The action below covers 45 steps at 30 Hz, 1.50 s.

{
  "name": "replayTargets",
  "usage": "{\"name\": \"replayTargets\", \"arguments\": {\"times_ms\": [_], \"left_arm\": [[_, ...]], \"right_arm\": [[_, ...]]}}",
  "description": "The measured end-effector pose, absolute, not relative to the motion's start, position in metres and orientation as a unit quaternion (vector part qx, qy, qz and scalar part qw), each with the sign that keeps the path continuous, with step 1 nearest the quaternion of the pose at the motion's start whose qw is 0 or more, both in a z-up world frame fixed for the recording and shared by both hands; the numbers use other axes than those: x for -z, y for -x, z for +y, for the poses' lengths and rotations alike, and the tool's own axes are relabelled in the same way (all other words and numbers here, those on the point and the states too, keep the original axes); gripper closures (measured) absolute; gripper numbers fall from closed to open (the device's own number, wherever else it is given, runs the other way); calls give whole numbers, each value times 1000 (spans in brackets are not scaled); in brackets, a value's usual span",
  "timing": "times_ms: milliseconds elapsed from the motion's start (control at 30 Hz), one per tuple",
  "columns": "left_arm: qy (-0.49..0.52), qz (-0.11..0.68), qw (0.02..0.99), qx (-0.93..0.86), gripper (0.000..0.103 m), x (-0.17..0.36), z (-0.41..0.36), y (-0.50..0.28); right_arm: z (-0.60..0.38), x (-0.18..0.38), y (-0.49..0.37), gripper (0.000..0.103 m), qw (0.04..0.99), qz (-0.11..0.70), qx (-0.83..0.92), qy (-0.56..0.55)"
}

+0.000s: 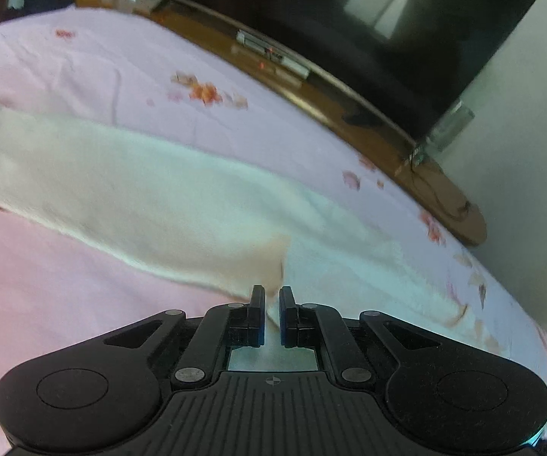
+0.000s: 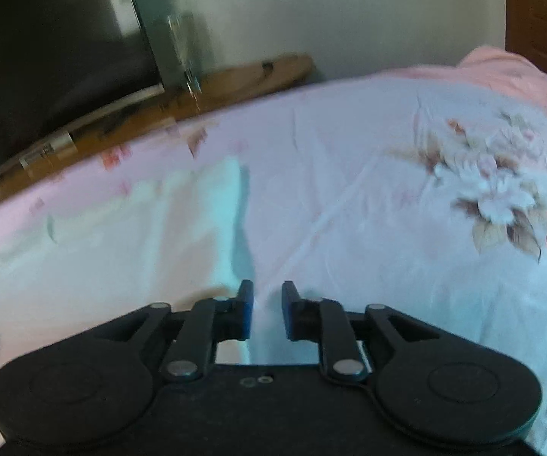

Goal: Fold small clothes

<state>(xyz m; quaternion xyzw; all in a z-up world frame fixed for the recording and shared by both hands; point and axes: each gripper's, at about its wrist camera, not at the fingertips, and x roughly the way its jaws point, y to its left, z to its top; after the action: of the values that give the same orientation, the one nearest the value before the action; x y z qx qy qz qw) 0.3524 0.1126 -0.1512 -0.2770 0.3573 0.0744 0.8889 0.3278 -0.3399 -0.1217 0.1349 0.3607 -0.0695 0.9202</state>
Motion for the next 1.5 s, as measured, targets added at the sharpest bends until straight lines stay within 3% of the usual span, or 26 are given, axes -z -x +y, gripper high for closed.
{"name": "replayTargets", "arguments": {"times_ms": [100, 400, 533, 600, 867, 1100, 1333, 1433, 1467, 1500], "left_arm": [[262, 351, 897, -58, 98, 142, 106, -362], [233, 389, 889, -63, 98, 173, 75, -409], [234, 377, 895, -52, 99, 180, 79, -403], [226, 378, 896, -52, 99, 179, 77, -403], [212, 392, 894, -48, 98, 159, 74, -387], [215, 428, 877, -37, 98, 158, 91, -365], [300, 412, 857, -76, 98, 141, 167, -321], [334, 406, 844, -109, 97, 144, 210, -304], [345, 403, 839, -121, 87, 145, 225, -298], [356, 399, 835, -133, 52, 146, 238, -292]], "right_arm": [[-336, 116, -353, 60, 924, 354, 52, -135], [-352, 142, -441, 58, 903, 384, 50, -186], [-346, 154, -461, 86, 907, 396, 34, -141], [-339, 155, -459, 90, 919, 385, 52, -68], [-320, 123, -424, 79, 934, 351, 20, -71], [-281, 147, -393, 76, 911, 412, 5, -28], [-214, 109, -371, 64, 920, 383, -77, -39], [-163, 108, -367, 64, 912, 387, -128, -28], [-146, 110, -372, 64, 909, 391, -143, -25], [-131, 111, -372, 64, 906, 393, -154, -22]]}}
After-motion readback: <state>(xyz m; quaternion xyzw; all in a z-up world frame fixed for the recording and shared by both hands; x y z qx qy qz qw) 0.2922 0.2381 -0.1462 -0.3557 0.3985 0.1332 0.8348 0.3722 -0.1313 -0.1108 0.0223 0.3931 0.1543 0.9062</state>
